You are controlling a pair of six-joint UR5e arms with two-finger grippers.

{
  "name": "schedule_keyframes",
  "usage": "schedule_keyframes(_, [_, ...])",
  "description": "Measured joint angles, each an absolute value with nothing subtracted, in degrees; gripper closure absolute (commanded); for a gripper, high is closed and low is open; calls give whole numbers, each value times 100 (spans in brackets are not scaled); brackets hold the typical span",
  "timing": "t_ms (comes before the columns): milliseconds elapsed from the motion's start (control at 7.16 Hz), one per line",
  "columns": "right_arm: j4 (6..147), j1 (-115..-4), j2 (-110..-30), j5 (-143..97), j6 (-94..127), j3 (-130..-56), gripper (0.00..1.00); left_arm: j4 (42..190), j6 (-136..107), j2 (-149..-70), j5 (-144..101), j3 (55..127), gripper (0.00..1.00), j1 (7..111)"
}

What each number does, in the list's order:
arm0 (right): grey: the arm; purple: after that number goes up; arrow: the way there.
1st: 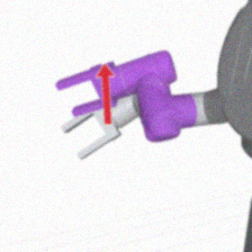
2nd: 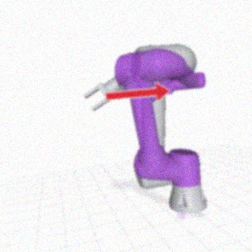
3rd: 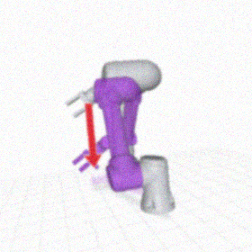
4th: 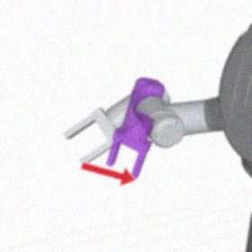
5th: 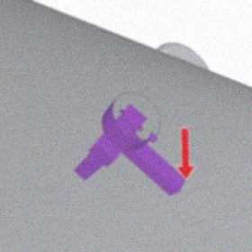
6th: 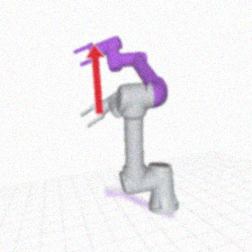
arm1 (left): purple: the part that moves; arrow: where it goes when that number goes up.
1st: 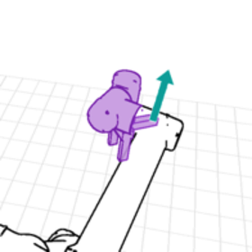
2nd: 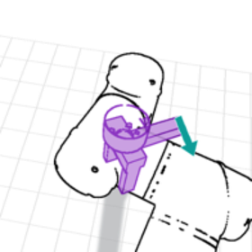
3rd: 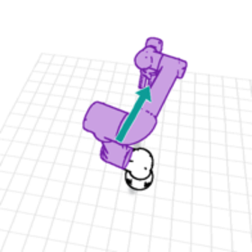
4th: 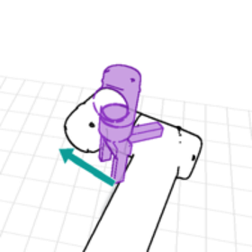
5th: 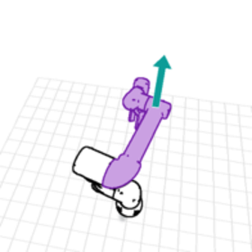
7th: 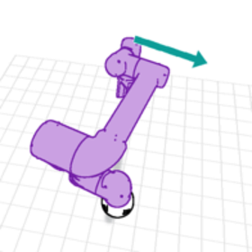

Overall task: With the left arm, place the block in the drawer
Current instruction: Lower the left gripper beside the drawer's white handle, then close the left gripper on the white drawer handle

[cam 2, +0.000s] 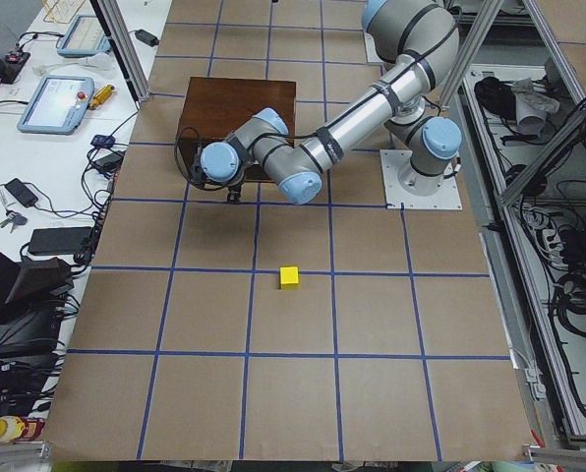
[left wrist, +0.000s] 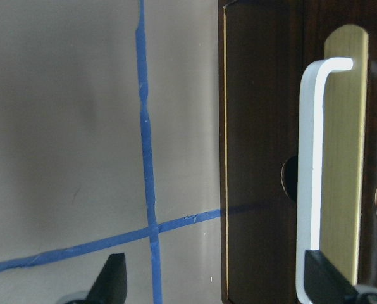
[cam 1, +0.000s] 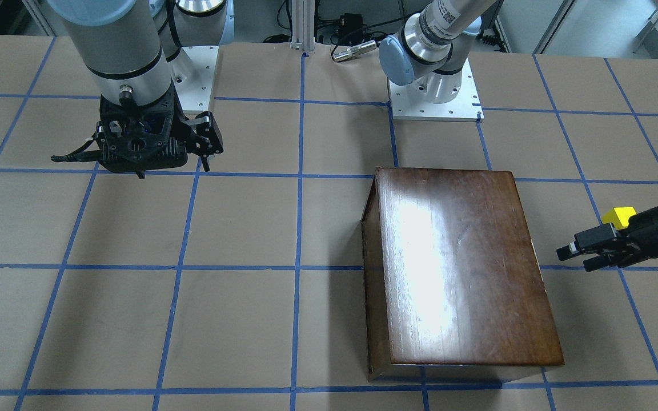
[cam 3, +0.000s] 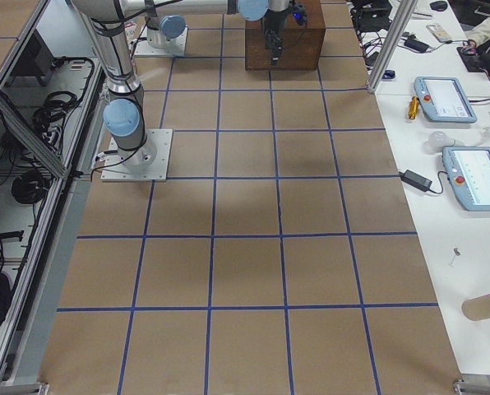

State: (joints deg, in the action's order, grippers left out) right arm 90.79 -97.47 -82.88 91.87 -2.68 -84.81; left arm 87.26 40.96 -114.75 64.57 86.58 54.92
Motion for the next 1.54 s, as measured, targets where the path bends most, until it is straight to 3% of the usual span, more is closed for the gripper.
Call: schedule_keyframes(1536, [9079, -9747, -8288, 9189, -268, -8482, 0, 8371, 4078, -11840, 6296, 8779, 0, 5784])
